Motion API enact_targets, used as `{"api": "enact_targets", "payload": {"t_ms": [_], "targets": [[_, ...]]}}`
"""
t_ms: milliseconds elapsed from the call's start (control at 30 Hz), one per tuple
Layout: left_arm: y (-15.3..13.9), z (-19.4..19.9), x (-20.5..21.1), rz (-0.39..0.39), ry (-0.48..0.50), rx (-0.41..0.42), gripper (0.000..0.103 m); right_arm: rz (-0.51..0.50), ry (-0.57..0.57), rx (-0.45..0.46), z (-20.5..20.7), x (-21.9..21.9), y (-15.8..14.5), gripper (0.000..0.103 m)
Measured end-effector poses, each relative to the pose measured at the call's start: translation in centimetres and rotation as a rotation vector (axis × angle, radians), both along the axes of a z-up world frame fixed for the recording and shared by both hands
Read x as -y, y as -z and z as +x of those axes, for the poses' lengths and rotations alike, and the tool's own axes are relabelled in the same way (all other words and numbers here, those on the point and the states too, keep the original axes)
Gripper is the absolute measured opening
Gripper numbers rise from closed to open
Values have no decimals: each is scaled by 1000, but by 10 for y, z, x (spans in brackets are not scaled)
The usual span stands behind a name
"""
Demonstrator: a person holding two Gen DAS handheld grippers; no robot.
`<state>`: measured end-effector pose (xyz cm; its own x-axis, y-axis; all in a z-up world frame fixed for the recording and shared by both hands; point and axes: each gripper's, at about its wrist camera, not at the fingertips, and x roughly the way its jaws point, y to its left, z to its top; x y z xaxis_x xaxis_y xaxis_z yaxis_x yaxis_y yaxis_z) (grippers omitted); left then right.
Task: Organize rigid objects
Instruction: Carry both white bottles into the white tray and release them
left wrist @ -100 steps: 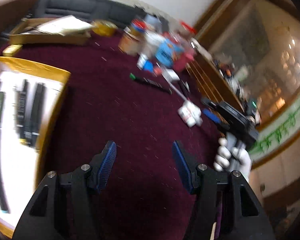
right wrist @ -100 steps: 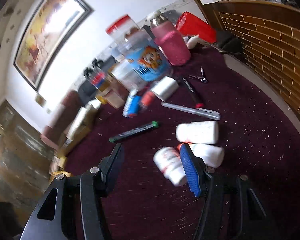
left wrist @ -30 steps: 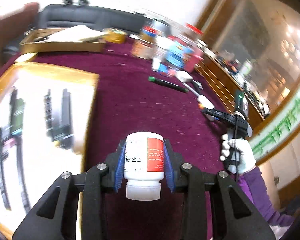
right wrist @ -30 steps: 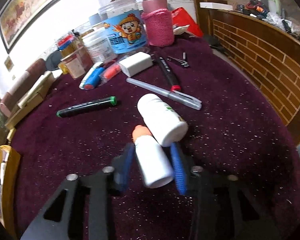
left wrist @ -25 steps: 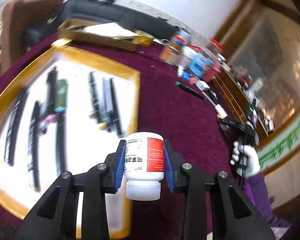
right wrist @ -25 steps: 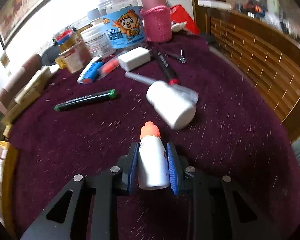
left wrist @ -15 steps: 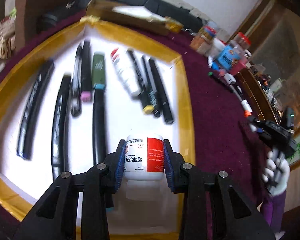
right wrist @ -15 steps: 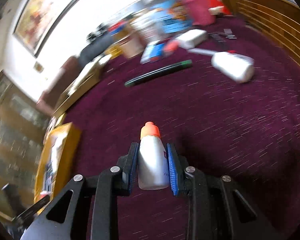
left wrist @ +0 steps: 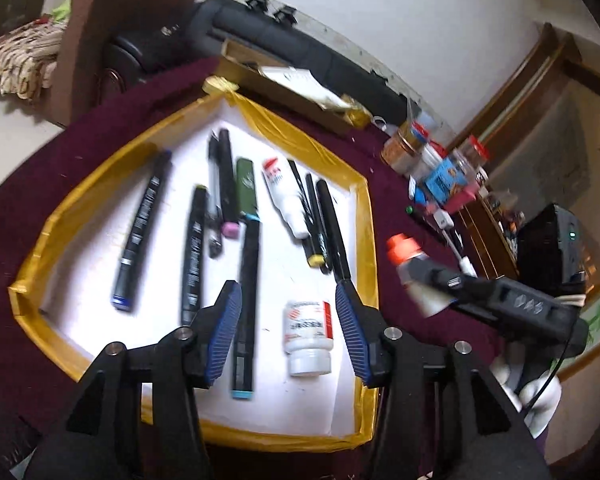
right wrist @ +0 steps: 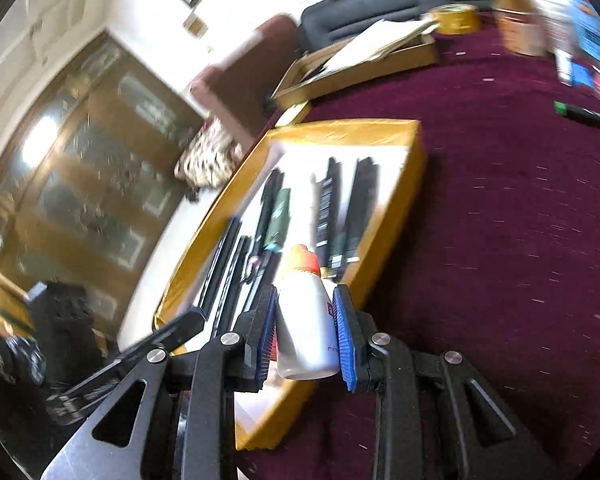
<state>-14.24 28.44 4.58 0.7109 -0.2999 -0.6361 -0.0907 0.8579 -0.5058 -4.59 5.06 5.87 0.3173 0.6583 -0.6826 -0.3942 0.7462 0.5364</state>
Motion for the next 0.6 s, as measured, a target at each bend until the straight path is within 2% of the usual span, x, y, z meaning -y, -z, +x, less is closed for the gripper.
{"api": "enact_targets", "payload": {"t_ms": [167,467,533,600], "targets": [[-4,-8,-9,54,-37,21,48,-99,-42,23,-3,-43,13,25],[-4,-11,-2,171,-53,14,51,-242,-59,105,-2,-78,26,26],[-5,-11,0,191,-57,9,51,-249,-46,129,-1,-77,24,29],[-7,-12,2,215,-63,5,53,-228,-41,122,-2,-73,21,43]]}}
